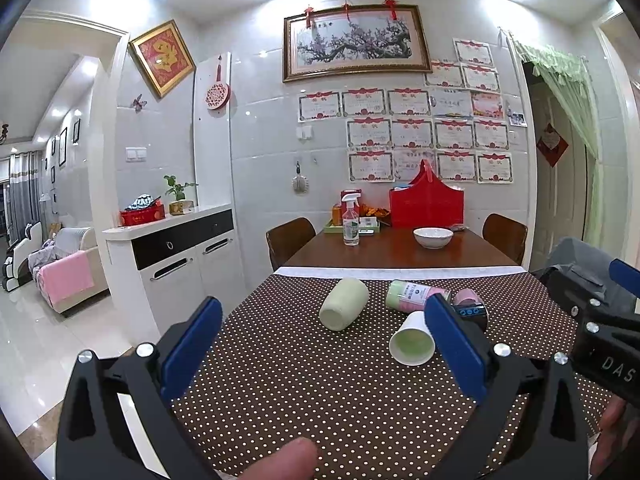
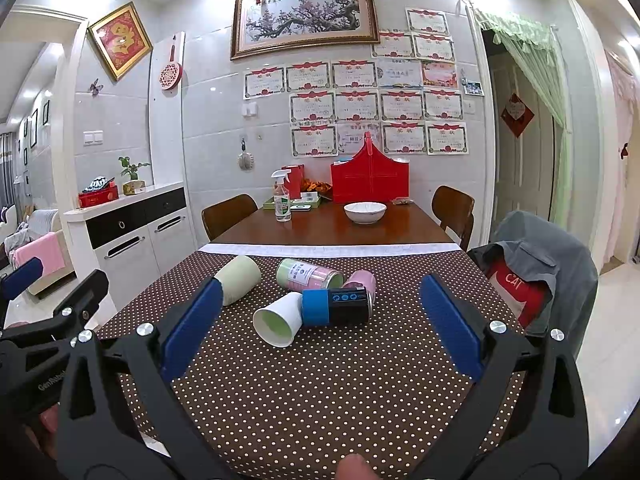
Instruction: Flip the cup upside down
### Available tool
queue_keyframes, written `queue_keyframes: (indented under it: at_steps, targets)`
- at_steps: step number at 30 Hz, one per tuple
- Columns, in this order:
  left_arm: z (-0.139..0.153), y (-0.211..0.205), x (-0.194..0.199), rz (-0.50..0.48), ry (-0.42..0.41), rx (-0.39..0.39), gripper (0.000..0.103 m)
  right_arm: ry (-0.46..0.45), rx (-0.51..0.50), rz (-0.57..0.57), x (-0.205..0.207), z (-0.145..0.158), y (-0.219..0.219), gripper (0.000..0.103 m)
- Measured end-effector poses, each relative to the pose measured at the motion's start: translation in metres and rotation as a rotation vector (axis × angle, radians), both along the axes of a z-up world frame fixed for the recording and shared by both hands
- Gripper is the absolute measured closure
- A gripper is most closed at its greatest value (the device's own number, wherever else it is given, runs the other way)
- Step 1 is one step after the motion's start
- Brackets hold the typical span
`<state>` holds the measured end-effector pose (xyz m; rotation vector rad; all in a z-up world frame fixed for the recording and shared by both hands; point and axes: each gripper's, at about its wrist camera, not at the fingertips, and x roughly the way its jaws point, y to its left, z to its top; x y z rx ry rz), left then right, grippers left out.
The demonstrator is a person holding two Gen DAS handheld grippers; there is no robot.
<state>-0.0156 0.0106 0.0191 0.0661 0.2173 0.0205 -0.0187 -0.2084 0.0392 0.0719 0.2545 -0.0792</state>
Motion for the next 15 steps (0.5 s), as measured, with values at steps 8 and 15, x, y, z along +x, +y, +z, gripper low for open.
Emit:
queue_keyframes:
  at_steps: [8,15]
  targets:
    - [0.0038,0.0009,0.0006,0.000,-0.011,0.009,0.004,-0.003,-0.004,0.000,0.0008,0.0032,0.0008,0.006]
    - [0.0022,-0.0016,-0.0013,-0.030,-0.022,-0.004,0.004,-0.006,-0.011,0.004,0.0018,0.0052,0.0009,0.006]
